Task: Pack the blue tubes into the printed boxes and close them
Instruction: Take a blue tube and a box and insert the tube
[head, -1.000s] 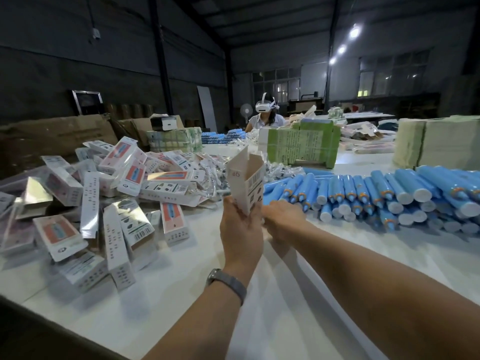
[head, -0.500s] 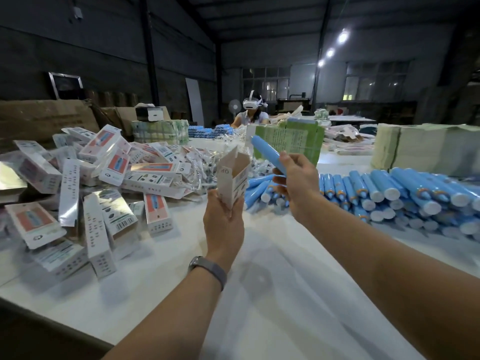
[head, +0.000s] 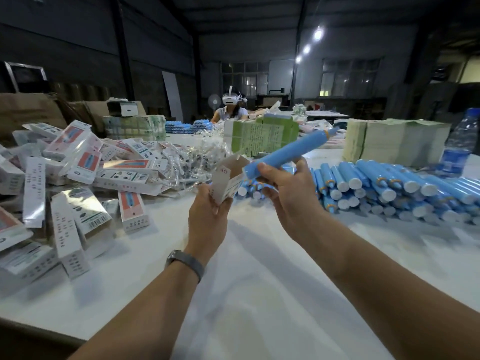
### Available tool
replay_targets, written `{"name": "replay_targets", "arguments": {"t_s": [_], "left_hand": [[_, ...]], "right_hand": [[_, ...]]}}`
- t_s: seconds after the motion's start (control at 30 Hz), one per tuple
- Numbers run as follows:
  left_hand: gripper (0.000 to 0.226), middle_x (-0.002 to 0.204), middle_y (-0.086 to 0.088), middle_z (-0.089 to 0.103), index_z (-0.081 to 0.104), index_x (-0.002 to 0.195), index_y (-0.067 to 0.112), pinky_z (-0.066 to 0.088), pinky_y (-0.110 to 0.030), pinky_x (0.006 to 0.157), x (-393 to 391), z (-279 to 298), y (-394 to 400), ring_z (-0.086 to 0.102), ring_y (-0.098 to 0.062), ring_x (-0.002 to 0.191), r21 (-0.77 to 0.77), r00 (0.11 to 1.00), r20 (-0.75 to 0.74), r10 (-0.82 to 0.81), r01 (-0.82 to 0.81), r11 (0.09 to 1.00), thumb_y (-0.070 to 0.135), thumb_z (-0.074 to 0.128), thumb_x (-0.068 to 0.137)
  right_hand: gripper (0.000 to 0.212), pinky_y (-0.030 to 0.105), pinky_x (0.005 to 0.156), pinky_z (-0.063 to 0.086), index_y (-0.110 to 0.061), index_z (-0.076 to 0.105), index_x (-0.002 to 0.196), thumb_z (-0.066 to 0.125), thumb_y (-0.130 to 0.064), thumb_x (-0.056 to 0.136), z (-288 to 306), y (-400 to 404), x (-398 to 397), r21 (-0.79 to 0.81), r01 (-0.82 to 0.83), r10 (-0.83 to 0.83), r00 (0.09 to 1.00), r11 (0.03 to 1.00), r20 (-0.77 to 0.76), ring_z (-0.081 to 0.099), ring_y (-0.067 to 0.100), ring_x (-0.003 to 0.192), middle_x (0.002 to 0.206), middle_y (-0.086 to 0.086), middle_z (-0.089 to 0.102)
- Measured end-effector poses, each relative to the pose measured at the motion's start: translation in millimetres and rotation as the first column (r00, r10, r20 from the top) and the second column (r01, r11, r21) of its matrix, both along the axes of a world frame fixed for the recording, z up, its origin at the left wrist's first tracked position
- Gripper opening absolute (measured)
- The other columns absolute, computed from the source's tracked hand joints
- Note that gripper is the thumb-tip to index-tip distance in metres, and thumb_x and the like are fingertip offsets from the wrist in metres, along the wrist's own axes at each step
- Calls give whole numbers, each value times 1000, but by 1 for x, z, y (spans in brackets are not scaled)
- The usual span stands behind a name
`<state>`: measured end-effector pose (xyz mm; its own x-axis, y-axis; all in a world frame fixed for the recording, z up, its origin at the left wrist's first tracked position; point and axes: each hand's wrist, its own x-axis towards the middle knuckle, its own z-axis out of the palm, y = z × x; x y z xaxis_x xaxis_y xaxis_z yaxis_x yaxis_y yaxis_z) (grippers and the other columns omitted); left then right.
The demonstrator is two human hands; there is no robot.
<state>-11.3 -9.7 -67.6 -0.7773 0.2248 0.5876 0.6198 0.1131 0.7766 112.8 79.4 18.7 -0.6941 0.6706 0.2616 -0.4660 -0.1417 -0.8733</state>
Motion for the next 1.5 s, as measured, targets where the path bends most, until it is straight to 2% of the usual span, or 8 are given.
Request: {"name": "replay_targets", "arguments": {"t_s": [0.23,0.5,0.67,0.8,1.03,1.13,1.27,1.5], "left_hand": [[35,75,-1,55,39,85,22,37,-35,58,0,-5,-1,49,-20,67,-69,996,-88,-4,-2,998,17,74,88],[51,71,15,47,33,75,37,31,-25,55,5,-7,-1,49,7,68,-190,972,-233,-42,-3,982,16,79,83],[41,73,9,51,39,82,31,38,-32,58,7,-6,0,47,-13,65,-223,960,-275,-63,0,975,21,79,84],[29,82,3,59,51,99,13,48,-42,64,8,-7,-1,52,-31,73,-241,950,-301,-84,9,971,24,75,87],[28,86,-4,65,52,100,11,51,-47,68,11,-6,-1,56,-36,77,-240,951,-285,-121,51,970,23,74,88],[30,87,-5,65,52,101,10,51,-48,69,12,-5,-1,56,-36,77,-246,955,-275,-112,43,968,23,74,87],[29,80,-5,62,48,95,10,49,-45,65,13,-3,-1,53,-34,73,-243,963,-233,-134,75,967,21,74,87],[28,75,-6,57,49,96,5,44,-38,64,15,0,-3,48,-27,68,-198,978,-166,-126,92,976,17,73,88]], "right_hand": [[24,21,71,50,-27,53,100,71,-16,90,-24,-5,14,399,253,-273,962,881,-9,68,0,78,85,-13,72],[23,8,67,38,-29,58,95,76,-19,85,-41,5,20,522,363,-403,914,772,-40,53,-6,73,81,-14,56],[31,12,74,37,-40,46,87,74,-28,86,-35,6,21,635,341,-432,902,693,-13,49,0,84,93,-9,52],[18,34,87,44,-37,53,90,47,-53,96,-34,4,23,691,324,-417,908,646,-36,52,18,99,105,0,52],[23,18,73,37,-39,41,90,64,-42,92,-39,6,21,680,408,-507,860,609,-62,48,11,90,90,-14,47],[20,27,85,37,-25,54,102,58,-43,93,-42,9,20,763,313,-503,864,566,18,44,15,104,103,-8,44],[58,35,105,34,-23,53,130,41,-60,88,-45,6,18,776,211,-440,893,594,94,37,13,126,129,-6,39],[80,22,95,36,-39,8,154,59,-39,93,-46,2,20,823,393,-440,876,410,-199,44,11,123,136,-12,38]]}}
